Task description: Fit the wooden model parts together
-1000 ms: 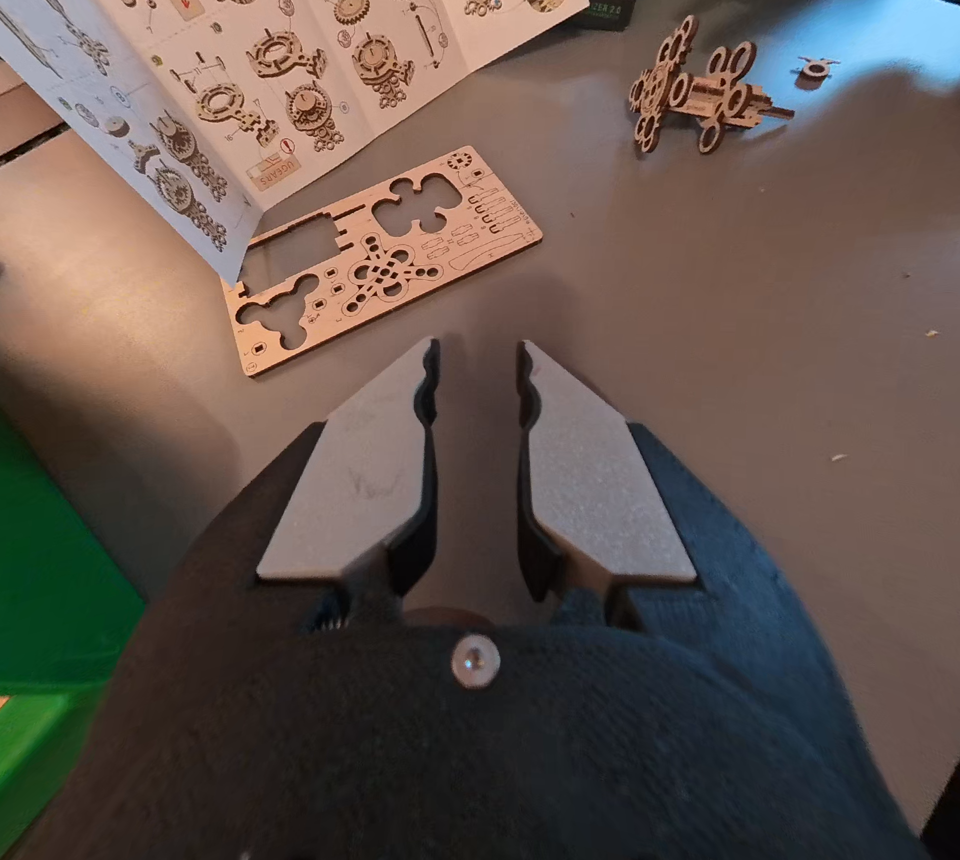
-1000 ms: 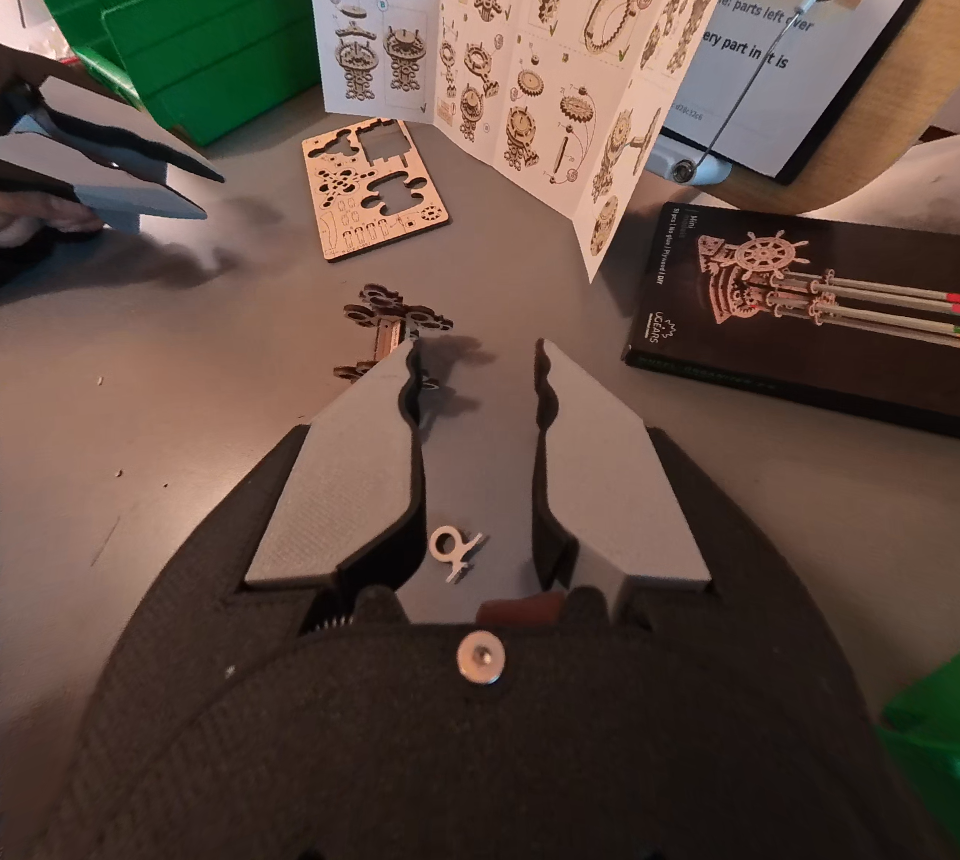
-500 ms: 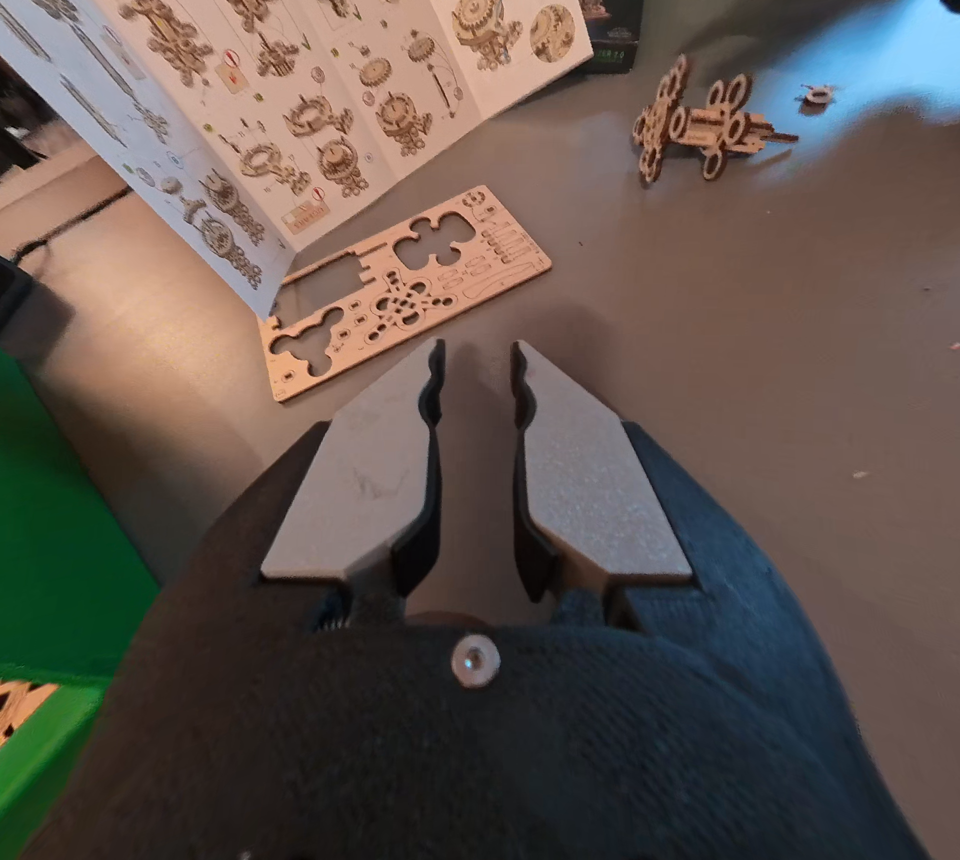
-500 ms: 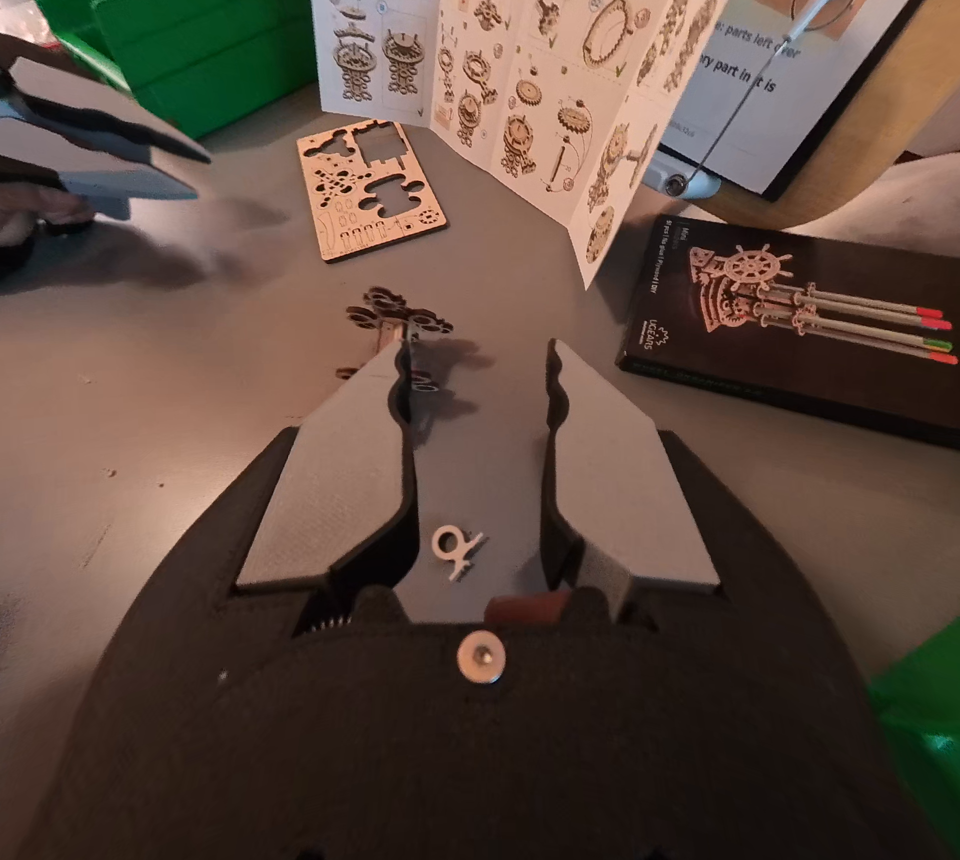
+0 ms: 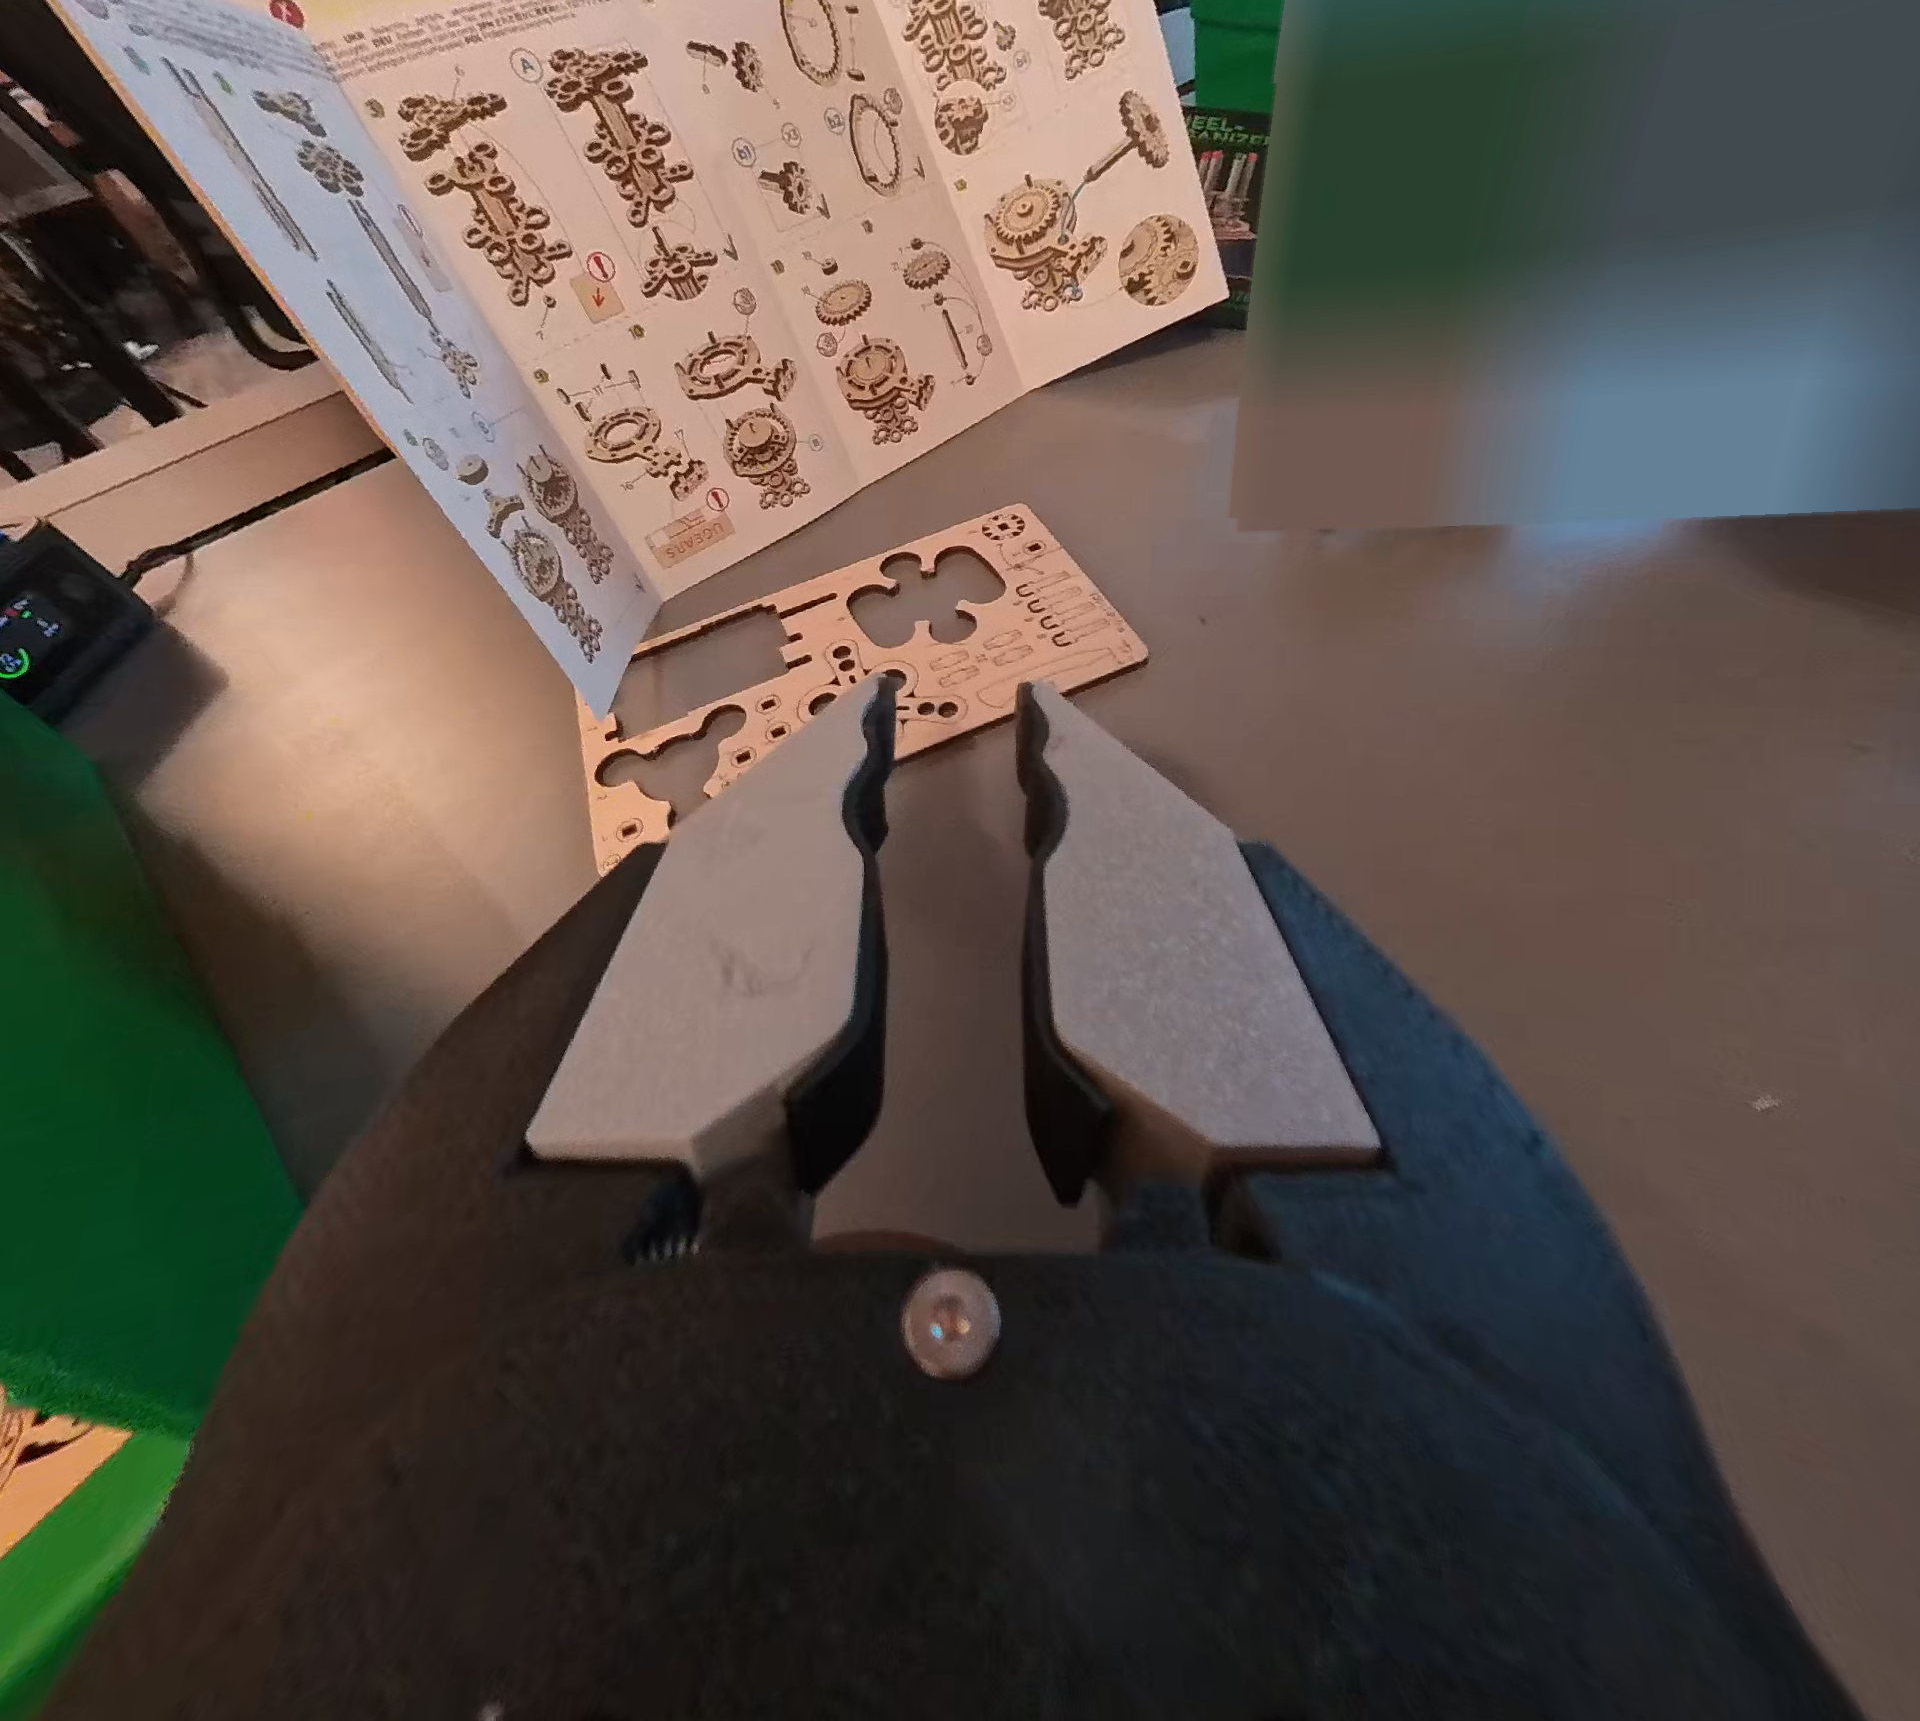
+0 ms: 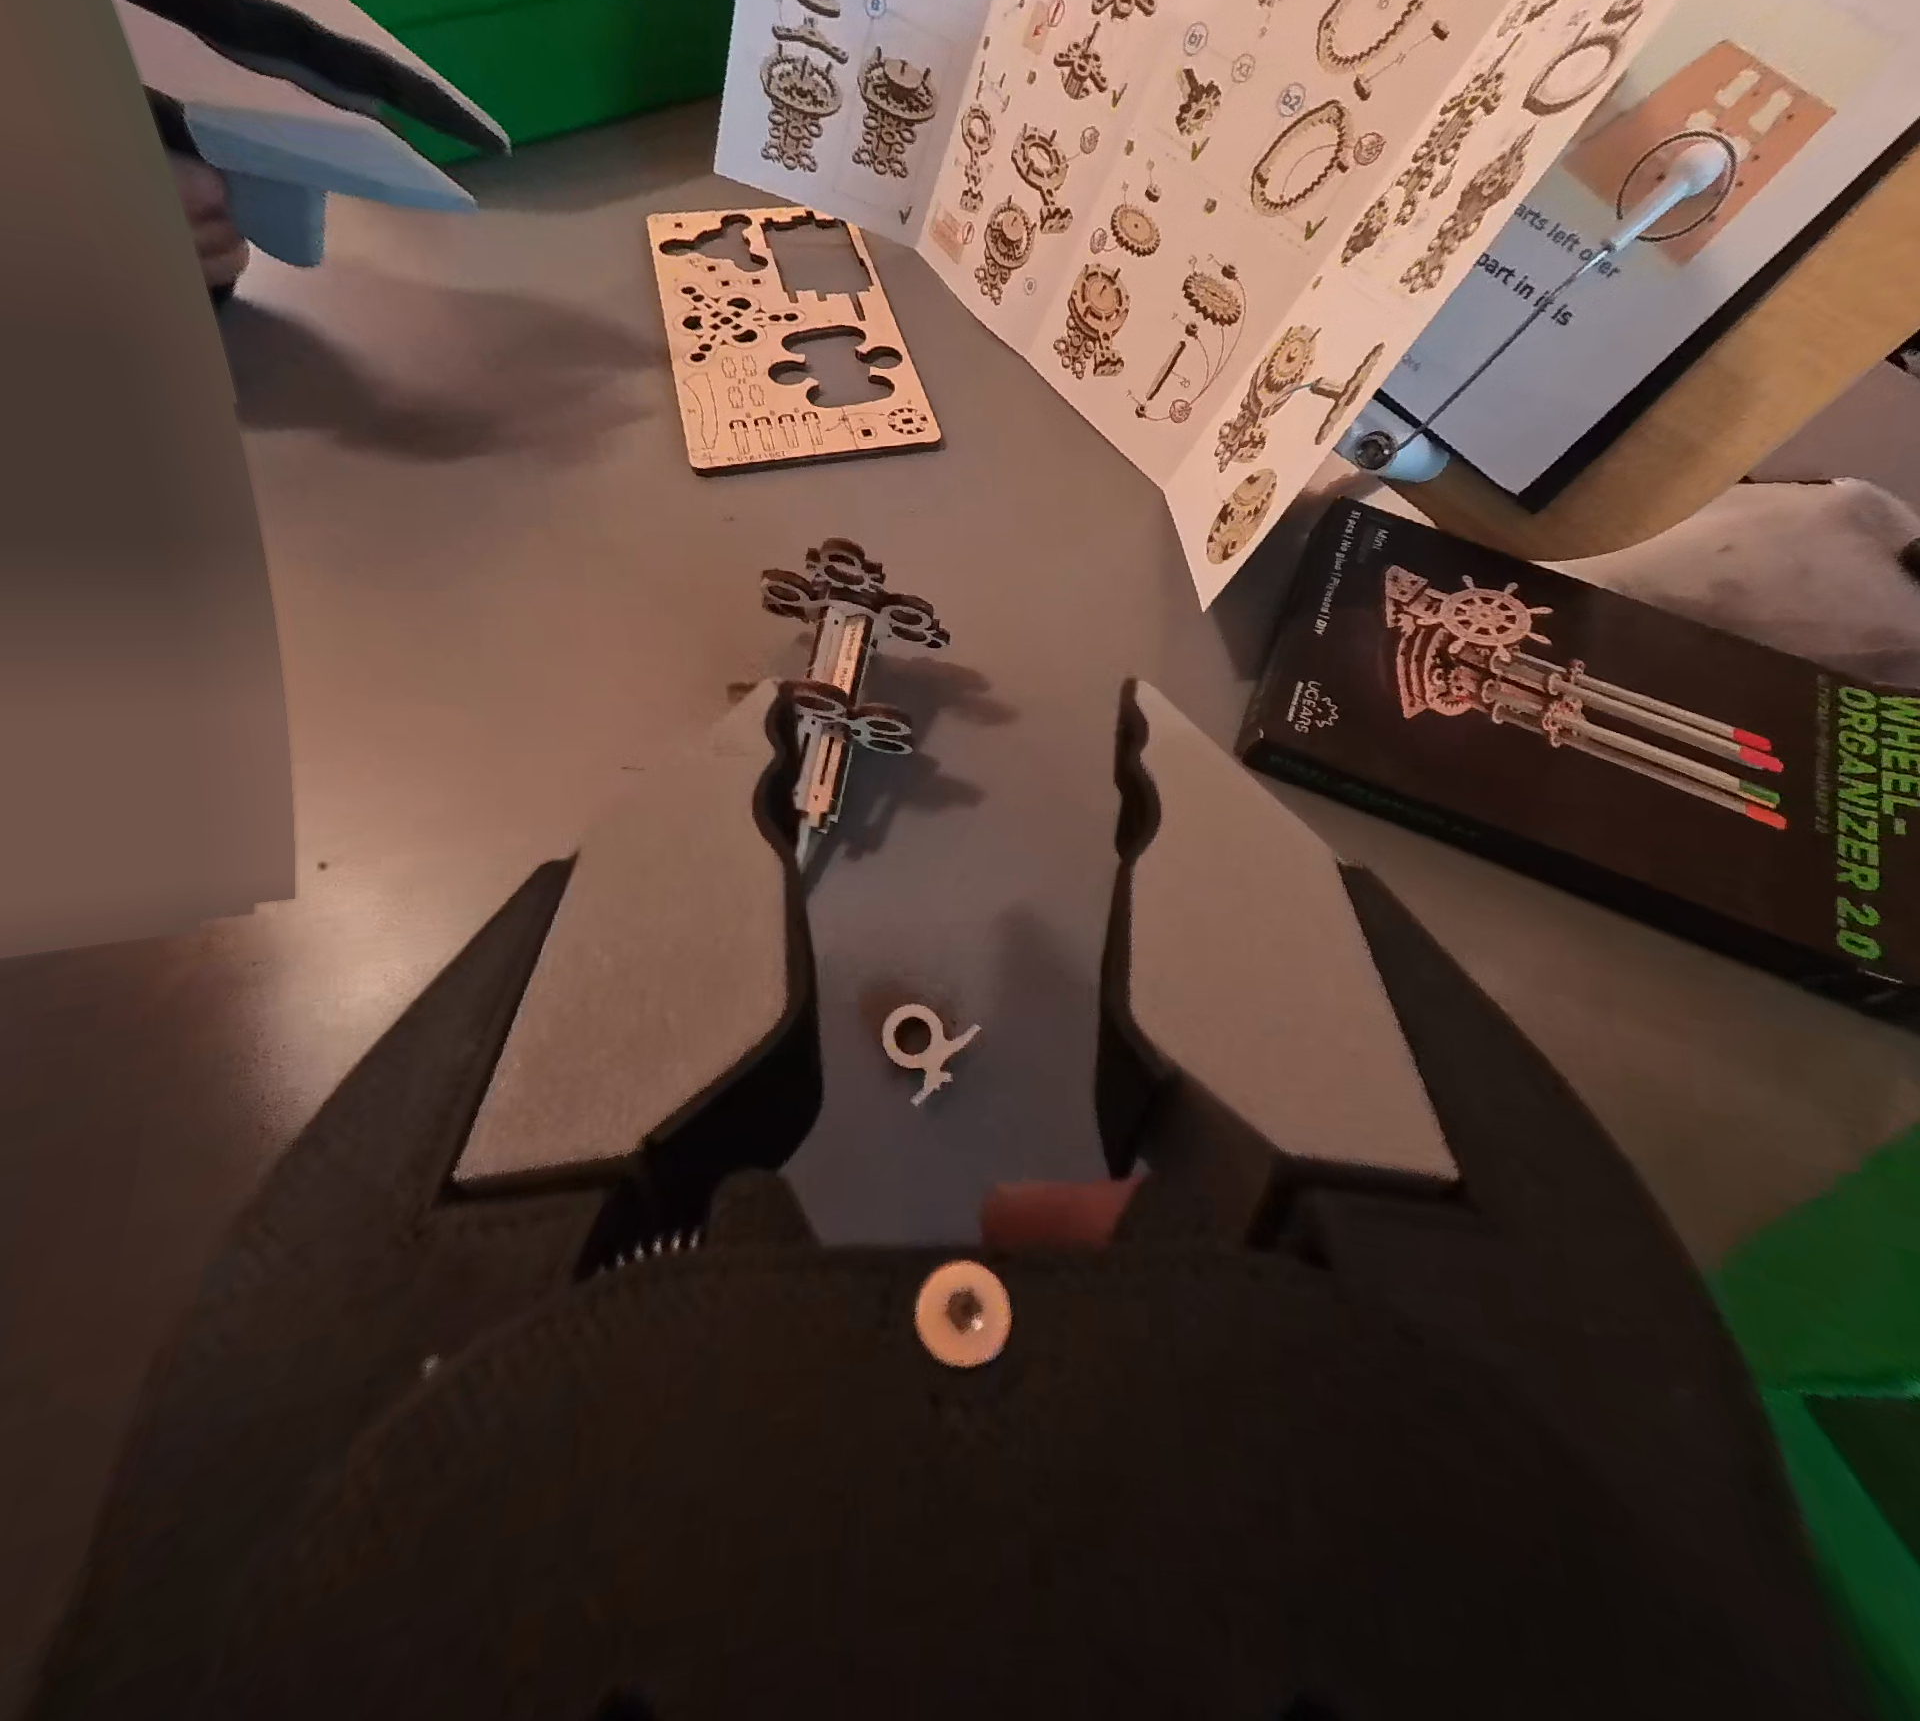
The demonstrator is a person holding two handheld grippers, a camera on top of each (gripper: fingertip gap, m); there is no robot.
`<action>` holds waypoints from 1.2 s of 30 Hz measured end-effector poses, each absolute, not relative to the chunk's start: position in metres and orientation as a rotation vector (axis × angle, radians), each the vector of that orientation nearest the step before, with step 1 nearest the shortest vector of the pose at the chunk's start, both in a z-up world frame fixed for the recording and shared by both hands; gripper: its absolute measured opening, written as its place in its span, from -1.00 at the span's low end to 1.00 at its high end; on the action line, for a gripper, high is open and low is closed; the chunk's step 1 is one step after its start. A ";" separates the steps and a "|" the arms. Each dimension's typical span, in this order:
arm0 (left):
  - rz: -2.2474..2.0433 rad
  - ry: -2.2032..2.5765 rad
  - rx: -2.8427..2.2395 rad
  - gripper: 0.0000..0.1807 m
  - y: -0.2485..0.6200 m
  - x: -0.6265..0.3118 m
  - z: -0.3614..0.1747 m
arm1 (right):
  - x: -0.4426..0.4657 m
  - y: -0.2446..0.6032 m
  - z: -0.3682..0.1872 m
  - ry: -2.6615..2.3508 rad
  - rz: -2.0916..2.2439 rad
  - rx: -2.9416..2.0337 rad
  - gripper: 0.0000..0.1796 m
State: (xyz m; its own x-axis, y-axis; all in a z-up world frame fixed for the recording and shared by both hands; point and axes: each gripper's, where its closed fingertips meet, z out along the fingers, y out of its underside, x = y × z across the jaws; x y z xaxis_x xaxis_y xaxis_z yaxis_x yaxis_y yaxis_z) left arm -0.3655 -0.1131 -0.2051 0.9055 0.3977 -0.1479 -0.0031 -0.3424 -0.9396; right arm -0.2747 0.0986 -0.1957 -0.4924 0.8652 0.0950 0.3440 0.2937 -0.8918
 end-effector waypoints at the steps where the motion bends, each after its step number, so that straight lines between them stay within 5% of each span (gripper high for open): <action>1: 0.423 -0.293 -1.882 -0.79 -0.113 -0.366 -0.205 | -0.275 0.101 -0.197 -1.981 1.141 -1.075 -0.36; 36: 0.431 -0.297 -1.860 -0.78 -0.114 -0.368 -0.202 | -0.274 0.106 -0.190 -1.935 1.118 -1.051 -0.35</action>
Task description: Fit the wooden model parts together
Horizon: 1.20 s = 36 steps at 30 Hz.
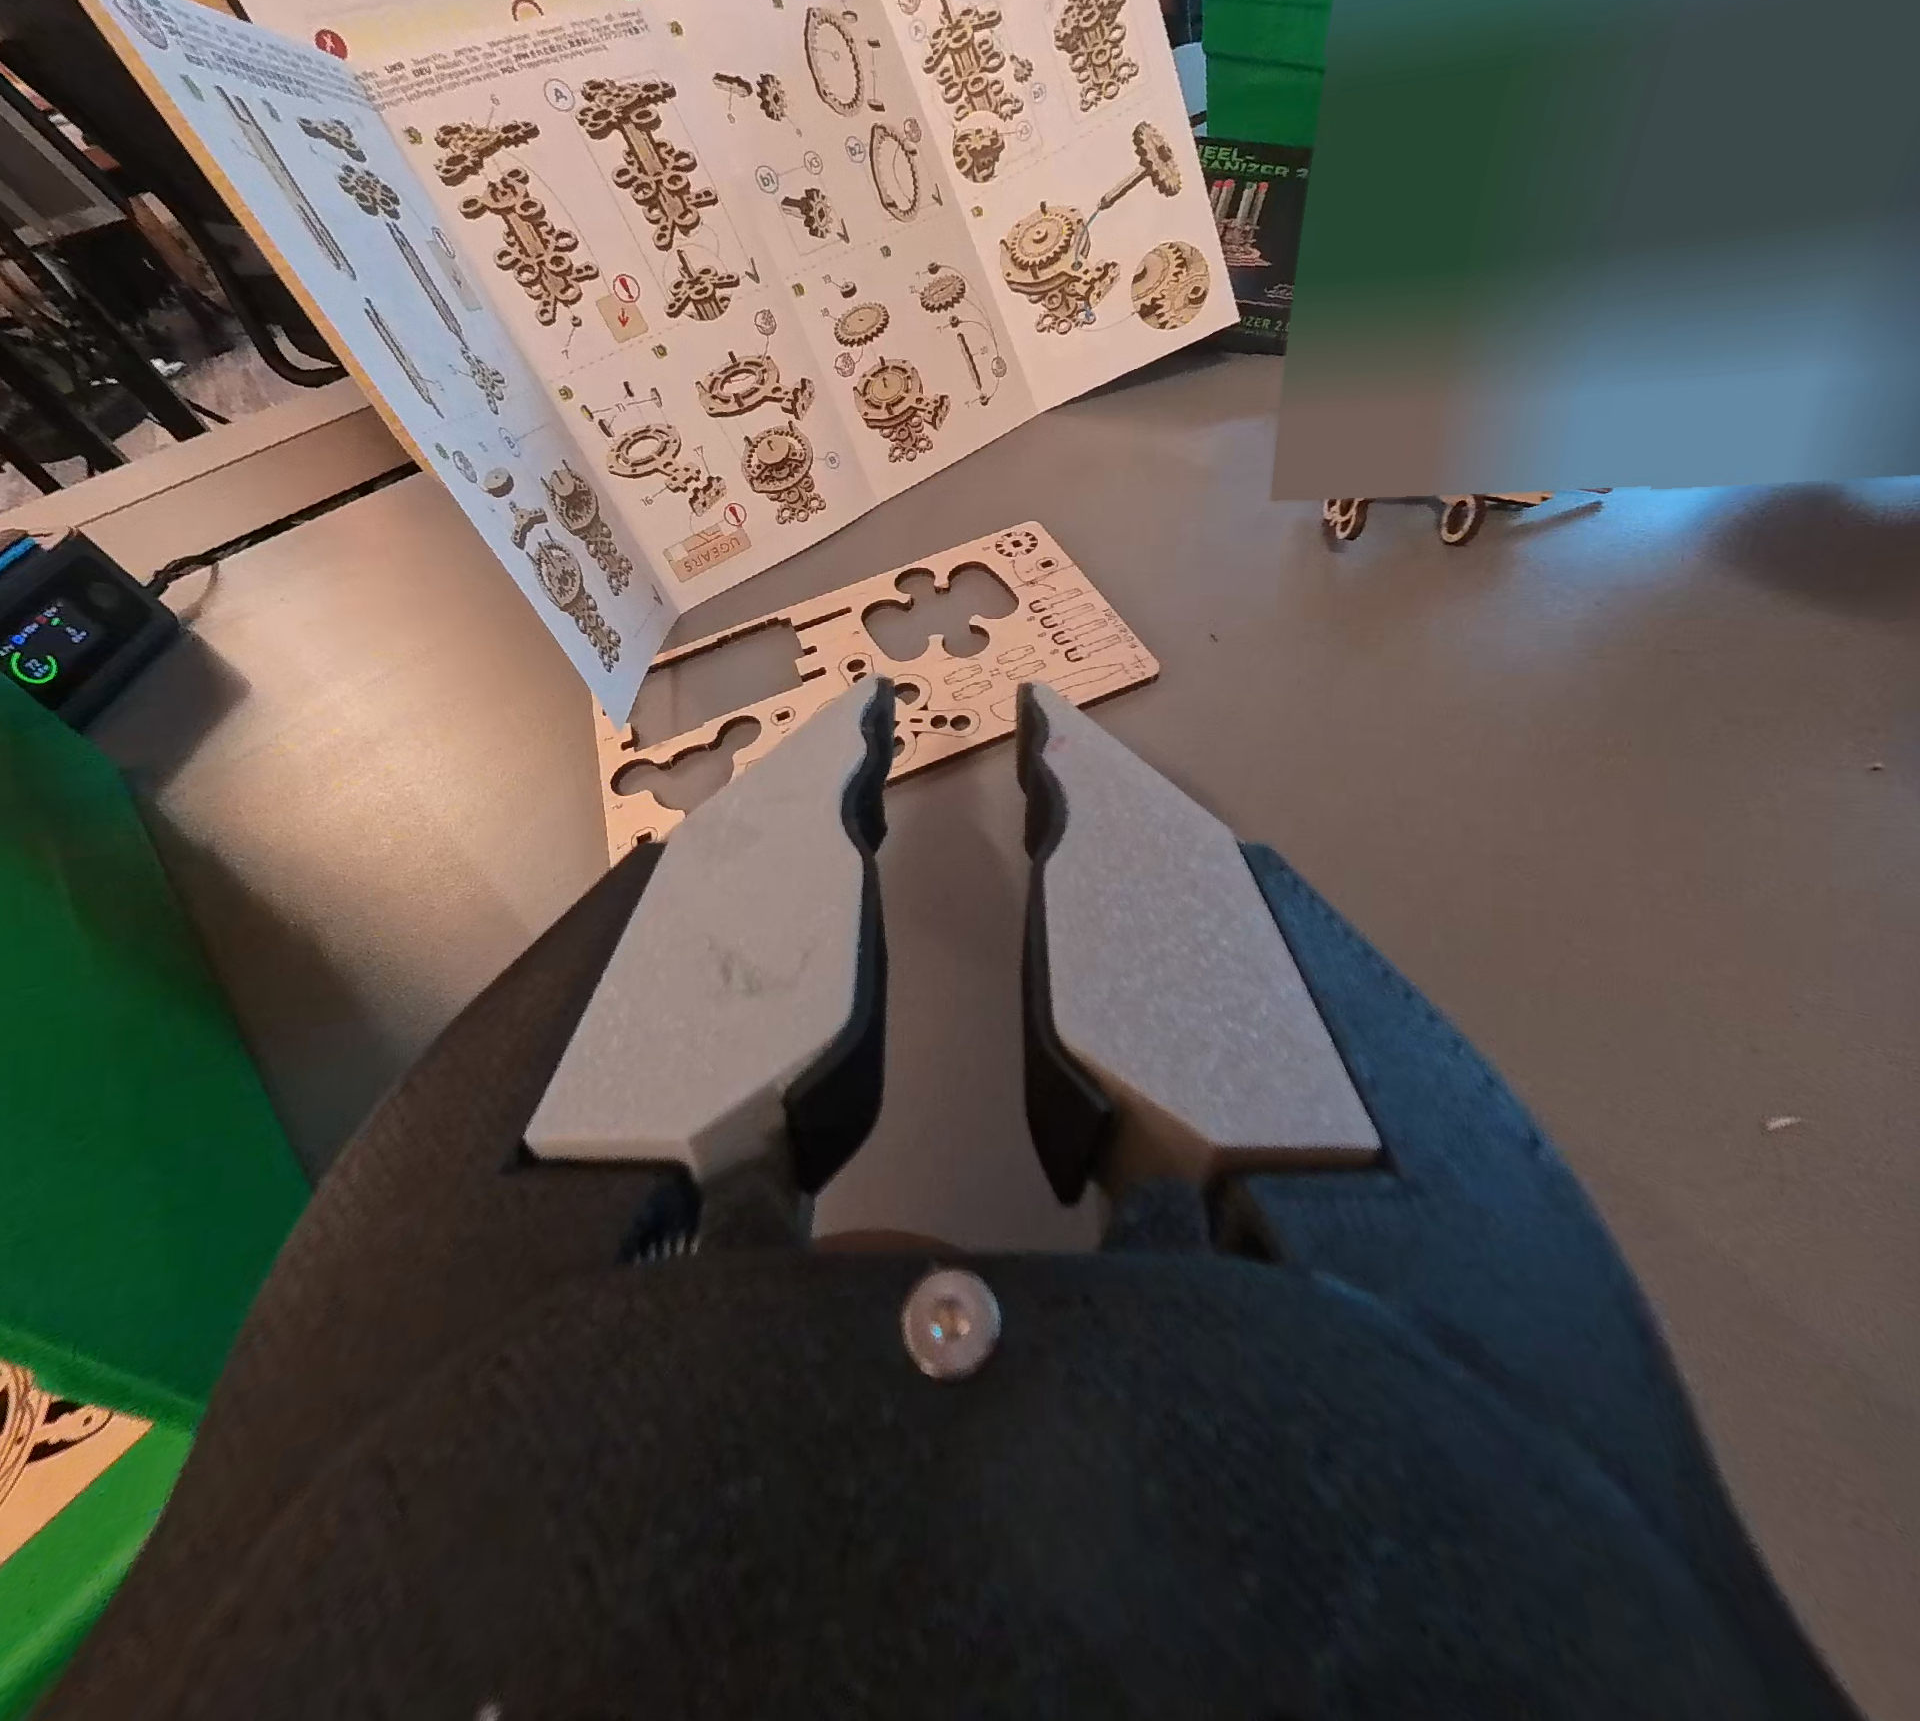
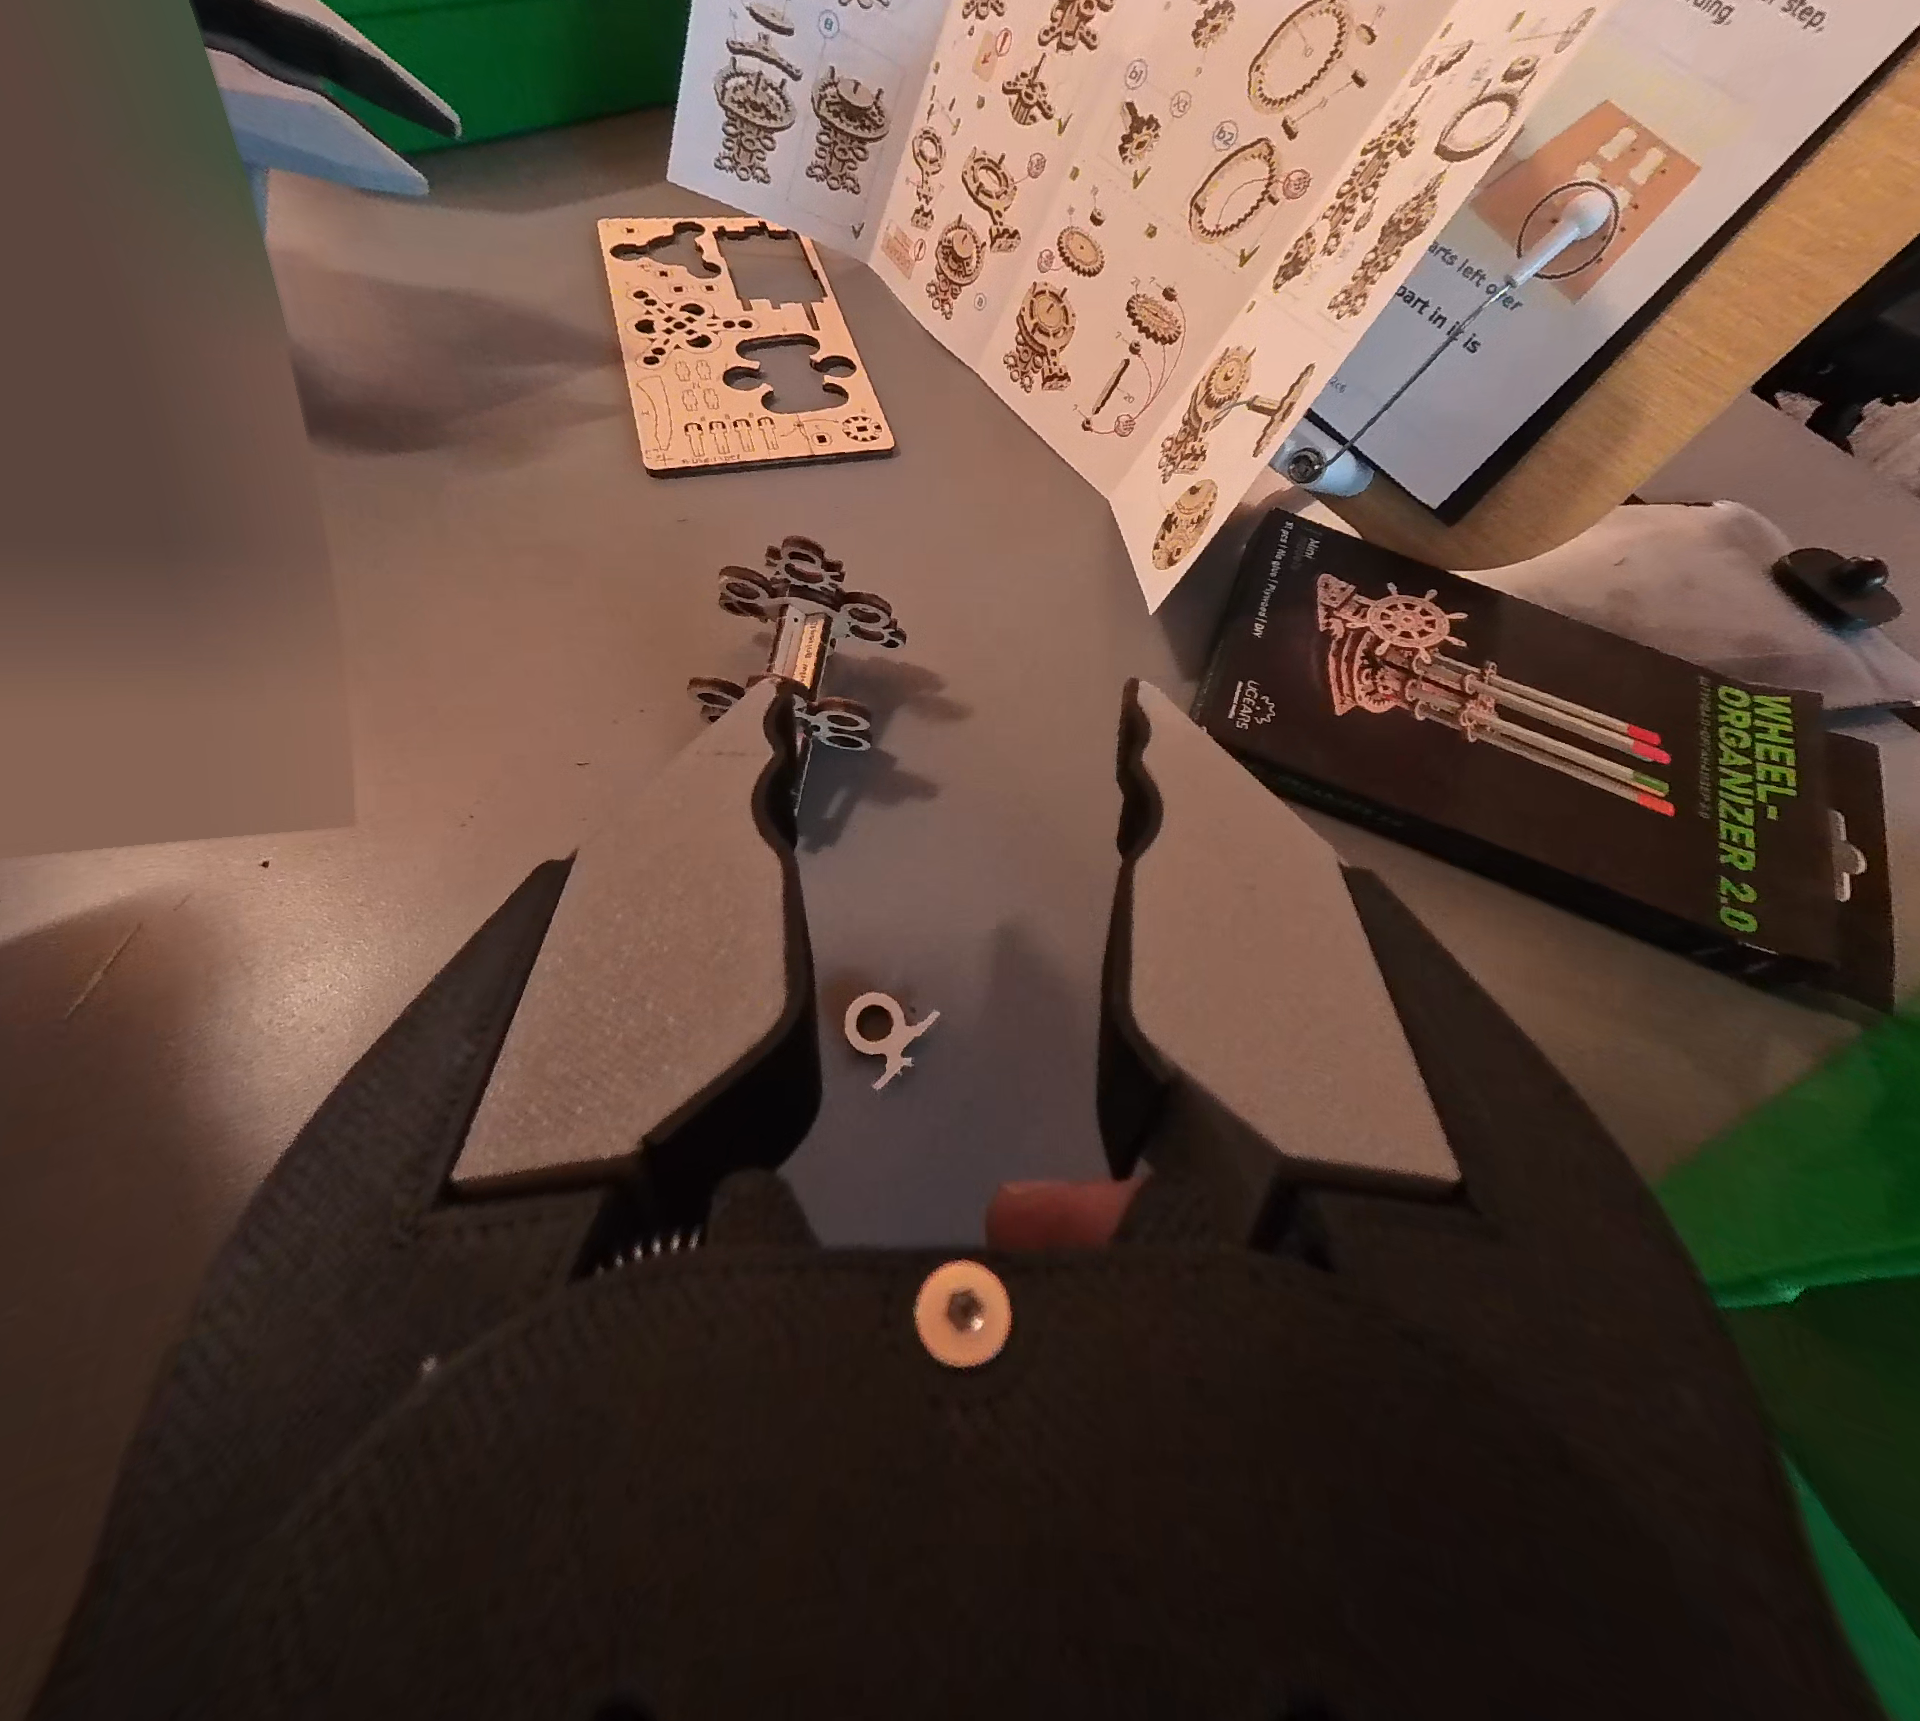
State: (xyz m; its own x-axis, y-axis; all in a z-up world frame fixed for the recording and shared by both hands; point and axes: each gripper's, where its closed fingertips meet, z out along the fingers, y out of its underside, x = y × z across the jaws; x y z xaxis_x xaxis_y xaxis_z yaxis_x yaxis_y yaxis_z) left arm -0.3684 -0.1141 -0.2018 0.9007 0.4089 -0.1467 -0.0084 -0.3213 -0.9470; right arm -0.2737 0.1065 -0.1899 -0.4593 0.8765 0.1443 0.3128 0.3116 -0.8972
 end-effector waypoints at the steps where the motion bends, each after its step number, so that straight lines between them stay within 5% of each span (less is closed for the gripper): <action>1: 0.431 -0.296 -1.861 -0.78 -0.114 -0.368 -0.202 | -0.274 0.106 -0.190 -1.935 1.118 -1.050 -0.35; 26: 0.404 -0.154 -1.835 -0.73 -0.106 -0.341 -0.197 | -0.294 0.148 -0.185 -1.722 1.097 -1.098 -0.29; 36: 0.417 -0.423 -1.637 -0.72 -0.207 -0.372 -0.150 | -0.295 0.205 -0.191 -1.504 1.081 -1.304 -0.22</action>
State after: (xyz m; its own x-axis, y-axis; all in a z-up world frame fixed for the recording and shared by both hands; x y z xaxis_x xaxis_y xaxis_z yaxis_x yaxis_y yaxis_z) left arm -0.3720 -0.2065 -0.1498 0.8639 0.5030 -0.0240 0.0308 -0.1004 -0.9945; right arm -0.2951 0.2049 -0.1907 -0.0964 0.9936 0.0592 0.2603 0.0826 -0.9620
